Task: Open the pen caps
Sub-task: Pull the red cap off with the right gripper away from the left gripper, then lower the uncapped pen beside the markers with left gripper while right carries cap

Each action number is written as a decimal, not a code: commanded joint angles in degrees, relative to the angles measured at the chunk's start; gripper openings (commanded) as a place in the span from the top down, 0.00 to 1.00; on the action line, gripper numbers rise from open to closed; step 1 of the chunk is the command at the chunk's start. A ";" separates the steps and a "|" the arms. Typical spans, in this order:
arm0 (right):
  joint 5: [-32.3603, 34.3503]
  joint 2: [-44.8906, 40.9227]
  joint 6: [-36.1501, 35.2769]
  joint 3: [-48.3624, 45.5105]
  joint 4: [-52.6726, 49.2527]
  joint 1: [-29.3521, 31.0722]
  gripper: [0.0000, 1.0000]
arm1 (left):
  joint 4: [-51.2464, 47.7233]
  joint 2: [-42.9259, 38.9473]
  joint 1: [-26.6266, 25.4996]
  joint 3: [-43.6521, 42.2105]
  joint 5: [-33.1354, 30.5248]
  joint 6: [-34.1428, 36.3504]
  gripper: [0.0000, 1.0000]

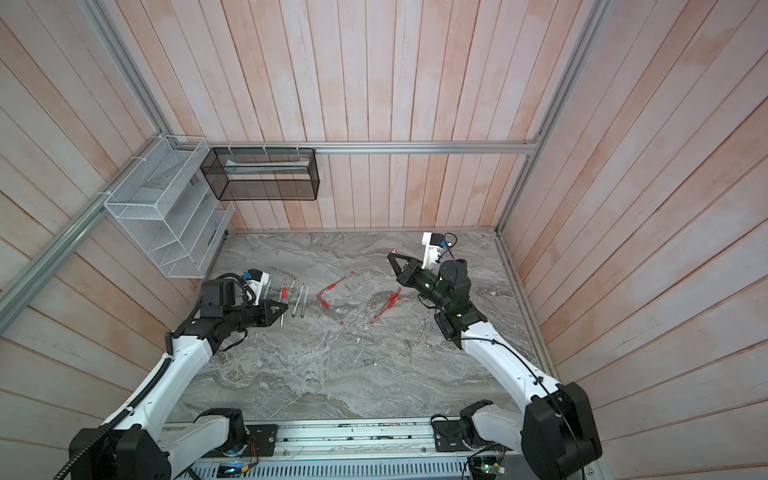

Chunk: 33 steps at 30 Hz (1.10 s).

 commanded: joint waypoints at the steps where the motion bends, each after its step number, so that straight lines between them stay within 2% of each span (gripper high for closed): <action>1: 1.62 -4.08 -4.55 -2.53 -9.95 -2.76 1.00 | -4.10 0.37 3.11 2.82 -4.72 3.26 1.00; 8: 1.65 -10.72 -10.02 -4.28 -20.82 -8.42 1.00 | -6.31 4.86 6.90 5.25 -11.76 5.22 1.00; 12: 0.93 -13.03 -10.70 -6.01 -22.59 -11.38 1.00 | -9.96 10.79 7.75 7.35 -9.56 5.91 1.00; 18: -0.05 -14.89 -11.82 -8.64 -24.42 -14.77 1.00 | -11.24 17.49 7.66 8.93 -10.40 5.18 1.00; 22: -0.59 -16.36 -11.78 -10.16 -24.14 -16.28 1.00 | -8.33 18.31 7.66 8.28 -9.39 5.29 1.00; 25: -1.31 -16.23 -12.56 -10.27 -24.85 -17.27 1.00 | -7.06 19.53 7.66 9.21 -13.75 10.03 1.00; 33: -2.15 -16.07 -14.84 -9.99 -27.38 -19.50 1.00 | 0.18 25.43 7.75 12.72 -28.84 16.66 1.00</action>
